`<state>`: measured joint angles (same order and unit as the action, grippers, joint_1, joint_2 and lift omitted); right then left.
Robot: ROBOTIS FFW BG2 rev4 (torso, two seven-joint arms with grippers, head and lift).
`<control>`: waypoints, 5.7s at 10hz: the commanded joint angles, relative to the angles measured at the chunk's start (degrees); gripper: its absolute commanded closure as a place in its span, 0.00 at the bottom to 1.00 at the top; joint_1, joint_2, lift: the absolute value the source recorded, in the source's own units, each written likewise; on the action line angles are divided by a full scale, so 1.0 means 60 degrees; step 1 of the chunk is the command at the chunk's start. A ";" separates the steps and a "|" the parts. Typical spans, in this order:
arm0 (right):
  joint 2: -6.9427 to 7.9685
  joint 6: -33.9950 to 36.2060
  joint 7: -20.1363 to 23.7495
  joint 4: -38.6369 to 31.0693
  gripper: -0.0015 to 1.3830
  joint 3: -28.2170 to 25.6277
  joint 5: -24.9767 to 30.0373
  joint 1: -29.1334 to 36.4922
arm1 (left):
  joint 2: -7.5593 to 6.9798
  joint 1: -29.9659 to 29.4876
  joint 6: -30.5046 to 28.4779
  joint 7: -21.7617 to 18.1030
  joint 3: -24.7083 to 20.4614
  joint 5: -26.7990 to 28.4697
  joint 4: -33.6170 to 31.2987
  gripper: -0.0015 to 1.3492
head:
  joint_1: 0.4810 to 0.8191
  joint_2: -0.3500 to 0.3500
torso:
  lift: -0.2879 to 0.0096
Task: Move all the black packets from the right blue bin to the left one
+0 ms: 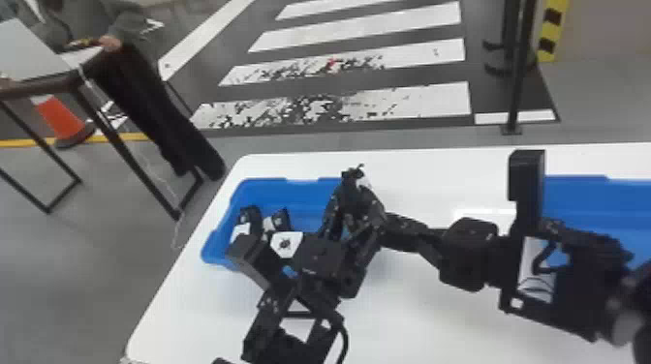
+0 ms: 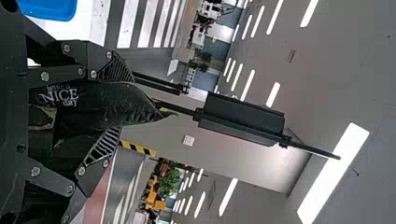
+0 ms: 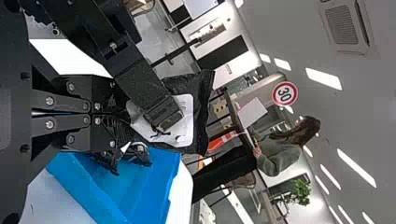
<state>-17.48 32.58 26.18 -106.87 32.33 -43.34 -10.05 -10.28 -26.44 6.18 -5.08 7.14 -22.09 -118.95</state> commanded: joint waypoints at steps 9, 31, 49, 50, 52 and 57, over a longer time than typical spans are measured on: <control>0.0130 -0.0157 0.0221 0.0081 0.14 -0.2304 0.0540 0.1158 | -0.0060 0.3283 0.3072 0.1667 -0.1152 0.1225 0.5799 0.72 | 0.63 1.00 | 0.40; 0.1726 -0.3415 -0.1918 -0.4419 0.13 -0.6646 0.4691 0.7580 | 0.0746 -0.2319 0.1385 0.1549 -0.1571 0.2939 -0.1022 0.18 | 0.63 0.58 | 0.40; 0.1785 -0.3931 -0.2020 -0.4349 0.14 -0.6627 0.5053 0.7510 | 0.0658 -0.2342 0.1549 0.1549 -0.1418 0.2348 -0.1069 0.18 | 0.63 0.56 | 0.40; 0.1785 -0.3931 -0.2035 -0.4349 0.14 -0.6627 0.5072 0.7486 | 0.0673 -0.2342 0.1549 0.1549 -0.1418 0.2348 -0.1069 0.18 | 0.63 0.56 | 0.40; 0.1785 -0.3931 -0.2049 -0.4349 0.14 -0.6627 0.5091 0.7486 | 0.0673 -0.2342 0.1619 0.1549 -0.1418 0.2348 -0.1069 0.18 | 0.63 0.56 | 0.40; 0.1785 -0.3931 -0.2108 -0.4396 0.14 -0.6627 0.5091 0.7486 | 0.0658 -0.2342 0.1642 0.1549 -0.1399 0.2215 -0.1069 0.18 | 0.63 0.56 | 0.40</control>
<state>-6.77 9.00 13.53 -133.21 -7.43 -12.80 34.87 -6.33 -40.51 16.16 4.22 -1.27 -8.65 -125.36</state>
